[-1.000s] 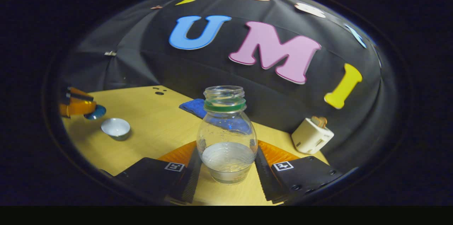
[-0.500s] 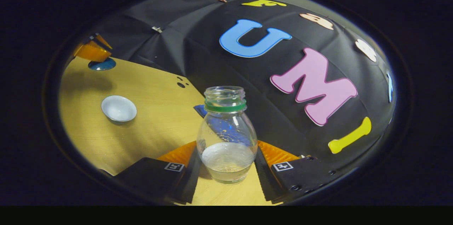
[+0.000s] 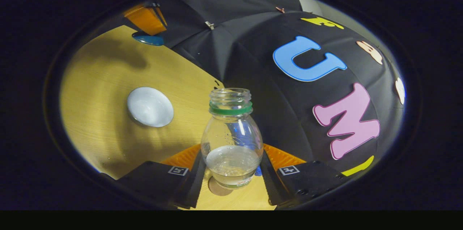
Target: Open the teacup lid with one hand, grasp the water bottle and pour water into the teacup with the other hand; after pouring, place the water bottle on the coaster and then close the teacup lid.
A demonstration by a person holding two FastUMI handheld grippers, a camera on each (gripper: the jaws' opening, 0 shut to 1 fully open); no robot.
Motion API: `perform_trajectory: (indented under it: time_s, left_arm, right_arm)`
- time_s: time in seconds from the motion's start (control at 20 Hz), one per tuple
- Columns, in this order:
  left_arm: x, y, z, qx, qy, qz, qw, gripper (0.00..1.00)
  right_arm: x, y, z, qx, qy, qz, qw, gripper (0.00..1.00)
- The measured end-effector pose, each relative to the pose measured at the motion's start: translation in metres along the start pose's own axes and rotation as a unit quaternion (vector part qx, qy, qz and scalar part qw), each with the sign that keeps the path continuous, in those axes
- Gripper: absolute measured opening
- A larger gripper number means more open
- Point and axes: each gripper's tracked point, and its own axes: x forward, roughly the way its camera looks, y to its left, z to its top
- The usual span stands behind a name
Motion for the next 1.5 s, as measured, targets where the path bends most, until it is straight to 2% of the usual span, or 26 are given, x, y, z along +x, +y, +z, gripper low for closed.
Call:
perform_trajectory:
  time_s: [0.05,0.1,0.2,0.25,0.3,0.35,0.4,0.45,0.8,1.0,1.3,1.45,1.5]
  left_arm:
    - [0.001,0.001,-0.002,0.000,0.001,-0.002,1.000,0.23]
    - [0.002,0.002,-0.002,-0.001,0.002,-0.004,1.000,0.19]
    - [0.002,0.003,-0.003,-0.002,0.004,-0.009,1.000,0.23]
    - [0.004,0.002,-0.003,-0.002,0.004,-0.011,1.000,0.19]
    - [0.005,0.003,-0.002,-0.001,0.003,-0.013,1.000,0.23]
    - [0.005,0.004,-0.001,0.001,0.002,-0.014,1.000,0.19]
    - [0.006,0.004,-0.001,0.001,0.001,-0.017,1.000,0.23]
    - [0.007,0.004,-0.001,0.002,0.001,-0.018,1.000,0.23]
    - [0.007,0.012,-0.005,-0.014,0.006,-0.013,1.000,0.23]
    - [0.006,0.016,-0.012,-0.017,0.014,-0.011,1.000,0.23]
    - [0.003,0.027,-0.018,-0.018,0.019,-0.004,1.000,0.23]
    - [0.003,0.030,-0.021,-0.019,0.023,-0.001,1.000,0.23]
    - [0.003,0.030,-0.021,-0.019,0.023,-0.001,1.000,0.23]
  right_arm:
    - [0.003,0.003,0.000,-0.012,0.001,0.000,1.000,0.75]
    - [0.005,0.006,0.000,-0.025,0.001,-0.001,1.000,0.75]
    - [0.010,0.011,-0.003,-0.051,0.003,0.001,0.999,0.75]
    - [0.012,0.012,-0.004,-0.064,0.003,0.003,0.998,0.79]
    - [0.016,0.013,-0.005,-0.074,0.002,0.004,0.997,0.75]
    - [0.018,0.013,-0.006,-0.083,0.001,0.006,0.997,0.79]
    - [0.021,0.014,-0.006,-0.091,0.001,0.008,0.996,0.75]
    - [0.023,0.015,-0.006,-0.100,0.000,0.009,0.995,0.75]
    - [0.035,0.030,0.002,-0.175,-0.019,0.031,0.984,0.75]
    - [0.041,0.033,-0.001,-0.225,-0.015,0.029,0.974,0.75]
    - [0.051,0.042,-0.001,-0.229,-0.015,0.040,0.973,0.75]
    - [0.056,0.045,0.003,-0.249,-0.025,0.044,0.967,0.75]
    - [0.054,0.044,0.005,-0.257,-0.030,0.046,0.965,0.71]
